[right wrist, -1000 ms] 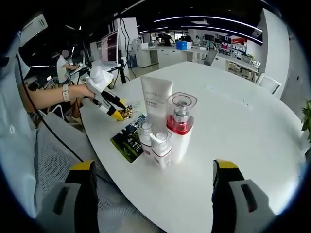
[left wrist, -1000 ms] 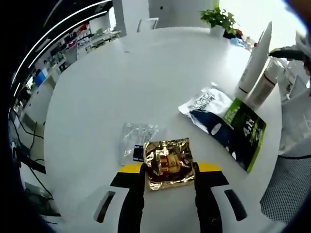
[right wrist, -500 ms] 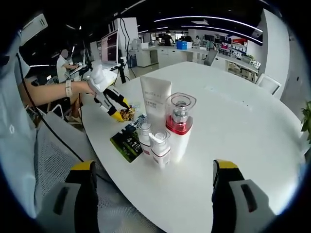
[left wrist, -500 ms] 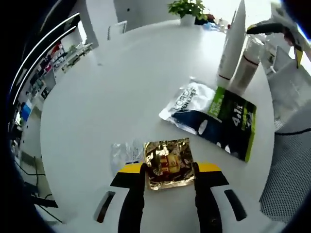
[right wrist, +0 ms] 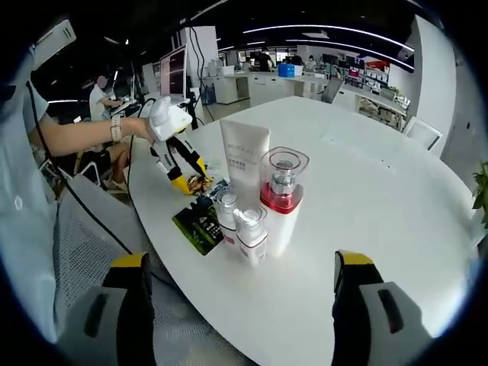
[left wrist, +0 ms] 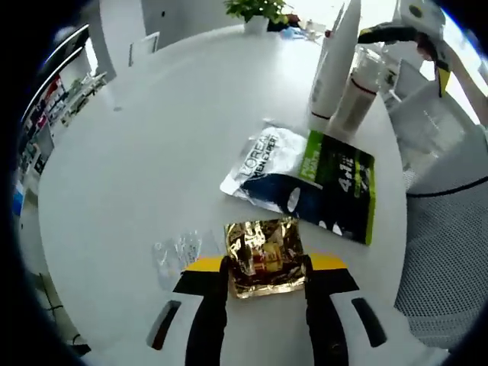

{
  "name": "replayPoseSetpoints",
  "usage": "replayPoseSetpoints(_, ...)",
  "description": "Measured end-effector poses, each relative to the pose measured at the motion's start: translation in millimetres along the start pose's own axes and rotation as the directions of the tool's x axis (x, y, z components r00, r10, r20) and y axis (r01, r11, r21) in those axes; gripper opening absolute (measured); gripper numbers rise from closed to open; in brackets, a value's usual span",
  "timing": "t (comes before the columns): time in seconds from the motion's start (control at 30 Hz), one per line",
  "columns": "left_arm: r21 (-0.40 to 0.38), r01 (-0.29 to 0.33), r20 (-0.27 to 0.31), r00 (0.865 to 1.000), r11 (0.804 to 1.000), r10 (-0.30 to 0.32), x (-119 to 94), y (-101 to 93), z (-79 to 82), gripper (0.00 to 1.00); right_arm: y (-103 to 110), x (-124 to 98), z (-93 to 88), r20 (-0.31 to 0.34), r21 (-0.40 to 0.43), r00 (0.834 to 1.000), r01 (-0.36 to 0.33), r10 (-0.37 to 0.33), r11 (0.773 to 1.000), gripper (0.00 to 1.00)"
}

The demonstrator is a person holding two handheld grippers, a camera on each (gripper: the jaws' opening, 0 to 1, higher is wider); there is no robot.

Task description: Arrange the skincare products in the storage area until every visible bottle or jar stands upright without overlapping.

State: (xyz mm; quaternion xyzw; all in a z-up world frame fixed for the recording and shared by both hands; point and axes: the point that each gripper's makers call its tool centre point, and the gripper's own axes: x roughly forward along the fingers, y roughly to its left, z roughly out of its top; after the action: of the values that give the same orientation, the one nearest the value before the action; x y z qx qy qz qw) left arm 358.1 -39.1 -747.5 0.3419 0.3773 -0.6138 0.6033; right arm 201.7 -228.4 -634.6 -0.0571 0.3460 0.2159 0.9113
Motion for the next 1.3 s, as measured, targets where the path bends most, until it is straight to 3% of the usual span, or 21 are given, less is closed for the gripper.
replayPoseSetpoints(0.4,0.032,-0.033,-0.048,0.998,0.999,0.035,-7.9,42.8,-15.2,0.37,-1.8,-0.5,-4.8,-0.011,0.014,1.0,0.006,-0.006,1.0,0.99)
replayPoseSetpoints(0.73,0.19,0.037,-0.103,0.995,0.981,-0.017,-2.0,25.8,-4.4,0.37,-3.3,-0.7,-2.3,-0.006,0.012,1.0,0.008,-0.008,1.0,0.99)
replayPoseSetpoints(0.83,0.248,0.063,-0.111,0.993,0.967,-0.036,1.2,11.0,5.0,0.37,-3.1,-0.9,-3.0,-0.007,0.012,1.0,0.008,-0.008,1.0,0.99)
replayPoseSetpoints(1.0,0.331,0.109,-0.134,0.989,0.937,-0.068,3.3,5.9,9.8,0.37,-4.3,-2.3,-3.9,-0.008,0.012,1.0,0.012,-0.012,1.0,0.99)
replayPoseSetpoints(1.3,0.383,0.151,-0.165,0.982,0.911,-0.093,6.9,8.0,13.3,0.37,-4.8,-3.4,-5.2,-0.006,0.018,1.0,0.014,-0.013,1.0,0.99)
